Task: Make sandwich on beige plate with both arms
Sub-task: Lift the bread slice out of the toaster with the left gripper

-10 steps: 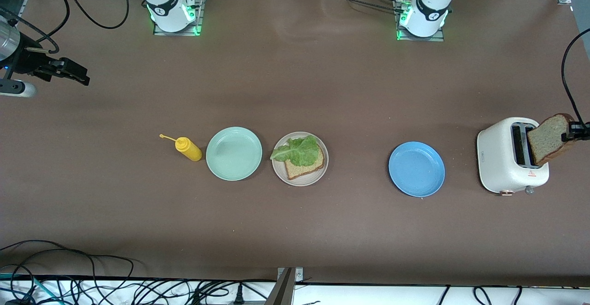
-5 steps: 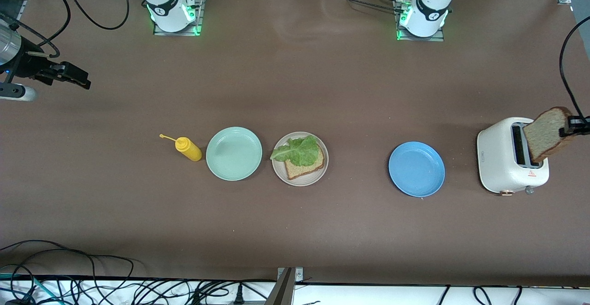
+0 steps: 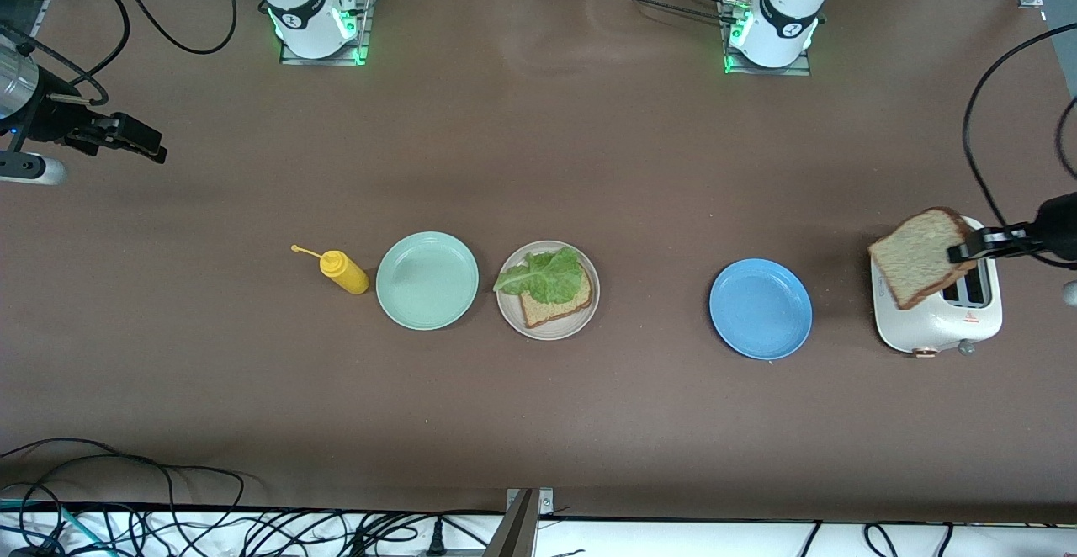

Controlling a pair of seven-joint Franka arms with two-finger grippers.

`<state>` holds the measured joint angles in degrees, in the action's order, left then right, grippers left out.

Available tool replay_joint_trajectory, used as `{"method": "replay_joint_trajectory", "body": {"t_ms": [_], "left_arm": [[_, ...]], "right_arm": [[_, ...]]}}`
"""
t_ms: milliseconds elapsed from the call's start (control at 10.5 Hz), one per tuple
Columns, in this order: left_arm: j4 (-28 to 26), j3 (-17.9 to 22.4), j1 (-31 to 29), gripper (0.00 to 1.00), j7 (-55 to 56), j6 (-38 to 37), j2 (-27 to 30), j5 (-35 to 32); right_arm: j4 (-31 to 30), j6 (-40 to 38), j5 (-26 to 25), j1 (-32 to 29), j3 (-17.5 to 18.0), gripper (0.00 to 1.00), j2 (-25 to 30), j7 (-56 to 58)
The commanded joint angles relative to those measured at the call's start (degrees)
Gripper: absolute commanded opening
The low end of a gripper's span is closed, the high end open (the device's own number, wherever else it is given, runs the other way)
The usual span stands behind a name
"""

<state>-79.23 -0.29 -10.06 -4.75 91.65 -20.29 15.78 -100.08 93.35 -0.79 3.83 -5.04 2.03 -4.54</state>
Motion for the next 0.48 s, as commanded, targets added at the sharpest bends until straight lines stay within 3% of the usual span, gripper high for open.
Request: {"method": "replay_joint_trajectory", "body": {"t_ms": [0, 381], "left_arm": [[0.04, 0.29, 2.23, 0.00, 4.30, -0.60, 0.08, 5.45], [-1.88, 0.46, 5.93, 0.00, 9.32, 0.45, -1.50, 17.94]], "right_arm": [[1.29, -0.45, 1.06, -0.67, 0.38, 1.00, -0.53, -0.65], [1.29, -0.45, 1.06, -0.67, 0.38, 1.00, -0.53, -0.73]]}}
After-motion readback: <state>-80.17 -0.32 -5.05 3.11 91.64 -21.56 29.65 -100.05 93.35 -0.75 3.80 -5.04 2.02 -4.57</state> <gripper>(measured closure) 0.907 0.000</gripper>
